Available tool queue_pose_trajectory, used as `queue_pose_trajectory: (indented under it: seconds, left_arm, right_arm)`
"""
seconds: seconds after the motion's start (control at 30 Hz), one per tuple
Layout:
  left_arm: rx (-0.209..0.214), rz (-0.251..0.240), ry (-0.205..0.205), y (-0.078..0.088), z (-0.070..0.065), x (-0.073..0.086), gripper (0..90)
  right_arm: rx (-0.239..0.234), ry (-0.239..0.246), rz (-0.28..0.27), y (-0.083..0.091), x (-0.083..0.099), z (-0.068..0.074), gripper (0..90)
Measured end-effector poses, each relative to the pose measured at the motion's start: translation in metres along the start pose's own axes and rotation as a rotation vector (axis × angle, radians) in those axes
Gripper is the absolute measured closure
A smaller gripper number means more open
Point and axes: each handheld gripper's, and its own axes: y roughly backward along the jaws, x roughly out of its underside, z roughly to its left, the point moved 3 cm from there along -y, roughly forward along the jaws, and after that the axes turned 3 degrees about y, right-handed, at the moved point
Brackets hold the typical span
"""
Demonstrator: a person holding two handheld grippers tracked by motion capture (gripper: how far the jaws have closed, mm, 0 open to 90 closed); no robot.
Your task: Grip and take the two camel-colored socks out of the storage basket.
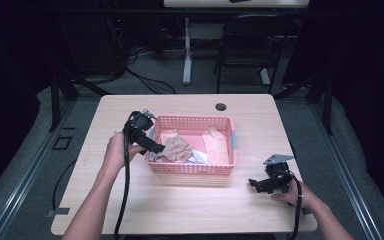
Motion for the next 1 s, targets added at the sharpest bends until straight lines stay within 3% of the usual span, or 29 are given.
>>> queue_pose_trajectory:
  seconds: [0.23,0.3,0.5,0.67,1.0]
  left_arm:
    - [0.020,0.031,-0.017,-0.022,-0.013,-0.013,1.9]
    - [0.024,0.038,-0.023,-0.029,-0.017,-0.016,11.3]
    - [0.049,0.074,-0.044,-0.045,-0.024,-0.018,20.2]
    - [0.049,0.103,-0.051,-0.054,-0.026,-0.018,35.0]
    - [0.049,0.163,-0.086,-0.073,-0.032,-0.011,49.5]
  right_arm:
    - [-0.002,0.001,0.001,0.000,0.000,0.000,0.0]
    - [-0.002,0.002,0.001,0.000,0.000,0.000,0.0]
    - [-0.001,0.001,0.001,0.000,0.000,0.000,0.0]
    - [0.000,0.000,0.000,0.001,0.000,0.000,0.0]
    - [0.001,0.001,-0.002,0.001,0.001,0.000,0.0]
